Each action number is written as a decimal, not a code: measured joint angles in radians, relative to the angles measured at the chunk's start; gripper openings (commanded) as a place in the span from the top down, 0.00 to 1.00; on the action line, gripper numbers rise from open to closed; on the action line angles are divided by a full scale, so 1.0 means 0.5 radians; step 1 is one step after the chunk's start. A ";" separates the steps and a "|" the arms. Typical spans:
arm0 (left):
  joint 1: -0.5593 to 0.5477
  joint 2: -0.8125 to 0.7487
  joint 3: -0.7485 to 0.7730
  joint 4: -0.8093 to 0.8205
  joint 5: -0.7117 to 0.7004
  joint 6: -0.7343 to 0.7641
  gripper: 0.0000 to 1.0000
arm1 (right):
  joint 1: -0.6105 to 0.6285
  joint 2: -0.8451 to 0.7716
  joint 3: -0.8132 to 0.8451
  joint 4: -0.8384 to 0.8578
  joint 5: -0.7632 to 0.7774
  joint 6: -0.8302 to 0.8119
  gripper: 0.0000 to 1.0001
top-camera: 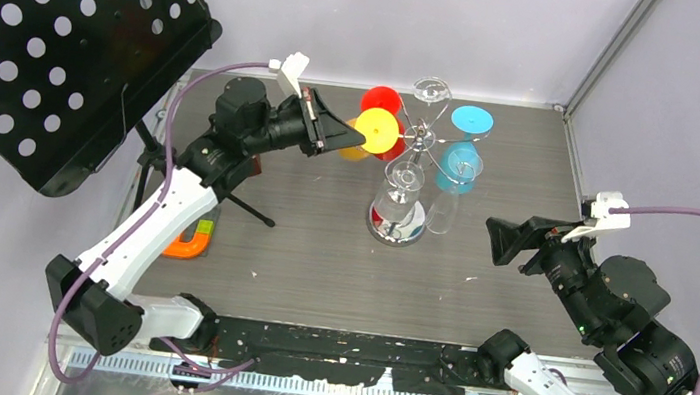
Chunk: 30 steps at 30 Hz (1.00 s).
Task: Take the wine glass off the wine glass rack
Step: Pick up the wine glass from the wine rack.
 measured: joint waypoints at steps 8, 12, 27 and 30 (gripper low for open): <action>0.000 0.001 -0.002 -0.005 0.082 0.038 1.00 | -0.001 0.000 0.001 -0.007 -0.001 0.023 0.13; 0.000 0.054 0.026 -0.017 0.111 0.044 1.00 | -0.001 0.000 0.001 -0.015 -0.001 0.024 0.13; -0.001 0.191 0.093 -0.045 0.198 0.052 1.00 | -0.001 0.000 0.001 -0.030 -0.001 0.021 0.13; -0.001 0.191 0.093 -0.047 0.219 0.067 1.00 | 0.000 0.000 0.001 -0.030 -0.001 0.021 0.13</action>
